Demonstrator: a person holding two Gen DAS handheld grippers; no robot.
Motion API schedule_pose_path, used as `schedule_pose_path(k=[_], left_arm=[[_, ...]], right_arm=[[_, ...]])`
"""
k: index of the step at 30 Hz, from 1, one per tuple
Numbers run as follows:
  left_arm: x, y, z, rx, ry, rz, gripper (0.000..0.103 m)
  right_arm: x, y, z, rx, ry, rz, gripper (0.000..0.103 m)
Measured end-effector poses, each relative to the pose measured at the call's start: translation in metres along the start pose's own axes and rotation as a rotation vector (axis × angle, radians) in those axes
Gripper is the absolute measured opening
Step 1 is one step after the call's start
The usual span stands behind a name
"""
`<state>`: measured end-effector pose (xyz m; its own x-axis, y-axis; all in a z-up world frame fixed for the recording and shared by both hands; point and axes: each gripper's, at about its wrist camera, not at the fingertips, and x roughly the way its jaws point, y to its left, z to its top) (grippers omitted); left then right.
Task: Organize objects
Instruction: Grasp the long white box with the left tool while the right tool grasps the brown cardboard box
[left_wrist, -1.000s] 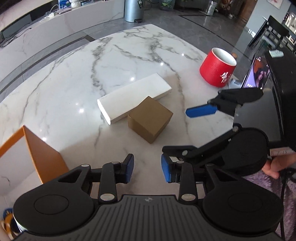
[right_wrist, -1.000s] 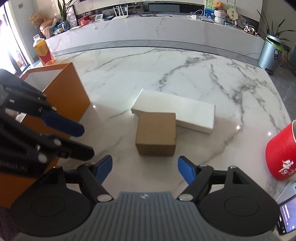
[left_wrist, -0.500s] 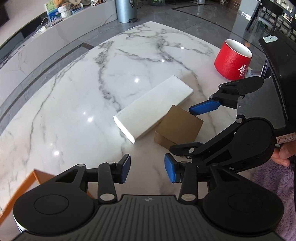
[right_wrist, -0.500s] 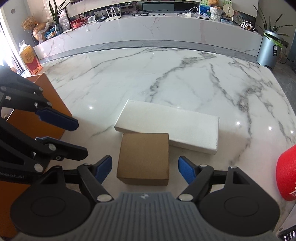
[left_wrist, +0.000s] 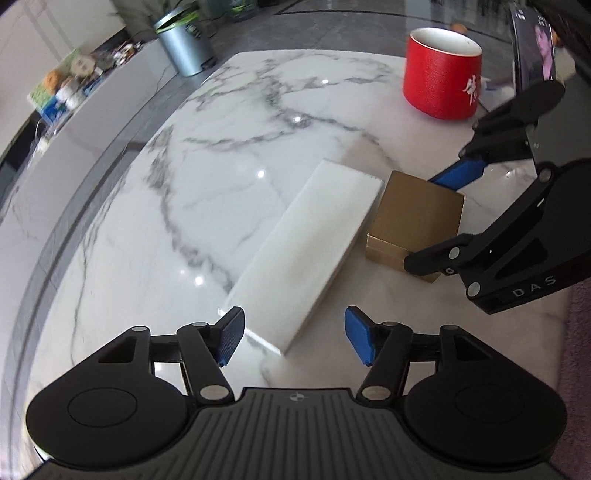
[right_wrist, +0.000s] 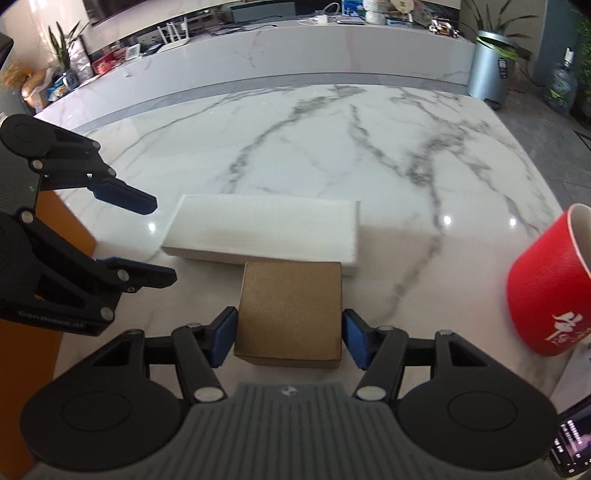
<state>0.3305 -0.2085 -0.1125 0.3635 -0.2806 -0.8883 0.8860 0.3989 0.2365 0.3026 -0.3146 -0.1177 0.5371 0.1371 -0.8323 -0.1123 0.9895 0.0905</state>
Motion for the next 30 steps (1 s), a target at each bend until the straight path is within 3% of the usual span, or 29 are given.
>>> schedule_pose_path(k=[7, 9, 15, 26, 30], left_arm=[[0.032, -0.001, 0.026, 0.063, 0.012, -0.015, 0.076], [0.040, 0.000, 0.031, 0.080, 0.014, -0.030, 0.083], [0.053, -0.004, 0.039, 0.116, -0.003, -0.060, 0.085], [0.053, -0.009, 0.044, 0.075, 0.007, -0.061, 0.082], [0.050, -0.013, 0.040, 0.058, 0.018, -0.056, 0.080]], right_arm=[[0.005, -0.009, 0.007, -0.003, 0.022, -0.015, 0.063], [0.005, -0.012, 0.007, -0.006, 0.026, -0.015, 0.062], [0.004, -0.024, 0.005, -0.008, 0.036, -0.027, 0.062], [0.007, -0.023, 0.008, -0.021, 0.015, -0.029, 0.066], [0.006, -0.022, 0.005, -0.038, 0.015, -0.033, 0.061]])
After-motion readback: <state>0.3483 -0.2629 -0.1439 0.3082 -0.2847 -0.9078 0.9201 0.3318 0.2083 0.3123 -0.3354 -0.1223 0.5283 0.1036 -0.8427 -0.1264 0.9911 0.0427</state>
